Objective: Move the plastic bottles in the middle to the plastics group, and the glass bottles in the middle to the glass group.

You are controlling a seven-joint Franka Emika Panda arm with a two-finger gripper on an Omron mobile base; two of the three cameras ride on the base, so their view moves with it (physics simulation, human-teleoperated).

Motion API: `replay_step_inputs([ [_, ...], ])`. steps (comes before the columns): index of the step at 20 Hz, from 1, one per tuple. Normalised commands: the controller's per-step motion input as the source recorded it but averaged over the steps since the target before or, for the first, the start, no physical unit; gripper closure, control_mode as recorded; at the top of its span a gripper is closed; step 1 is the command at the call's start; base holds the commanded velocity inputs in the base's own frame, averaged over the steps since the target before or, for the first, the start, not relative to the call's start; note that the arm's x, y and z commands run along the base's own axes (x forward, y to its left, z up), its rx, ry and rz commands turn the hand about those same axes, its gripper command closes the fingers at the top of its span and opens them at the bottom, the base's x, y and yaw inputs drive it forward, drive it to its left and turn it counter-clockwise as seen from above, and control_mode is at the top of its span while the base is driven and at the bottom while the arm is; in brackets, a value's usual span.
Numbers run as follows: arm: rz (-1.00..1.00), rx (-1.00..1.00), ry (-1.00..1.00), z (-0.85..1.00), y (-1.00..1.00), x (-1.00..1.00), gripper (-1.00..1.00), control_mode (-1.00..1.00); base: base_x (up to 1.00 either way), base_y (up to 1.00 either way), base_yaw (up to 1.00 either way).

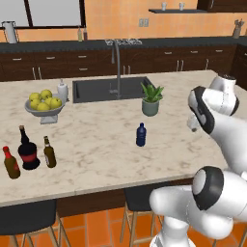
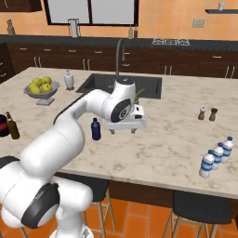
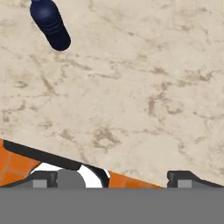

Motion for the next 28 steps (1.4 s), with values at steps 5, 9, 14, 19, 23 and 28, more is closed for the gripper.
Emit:
replay_step_inputs([
  [5,0.21,0.05,-0.09,0.00,1.00,0.32,-1.00,-1.00,0.00,0.00,0.00],
  [9,0.03,0.00,-0.02,0.00,1.00,0.33,-1.00,-1.00,0.00,0.00,0.00],
  [14,0.00,-0.06,0.04,0.03,1.00,0.49,-1.00,-1.00,0.00,0.00,0.00],
  [19,-0.08,-0.06,0.03,-0.09,0.44,0.52,-1.00,-1.00,0.00,0.00,0.00],
  [23,-0.15,0.00,0.00,-0.01,0.00,0.64,-1.00,-1.00,0.00,0.00,0.00],
  [28,-0.12,0.00,0.00,-0.15,0.05,0.56,-1.00,-1.00,0.00,0.00,0.00],
])
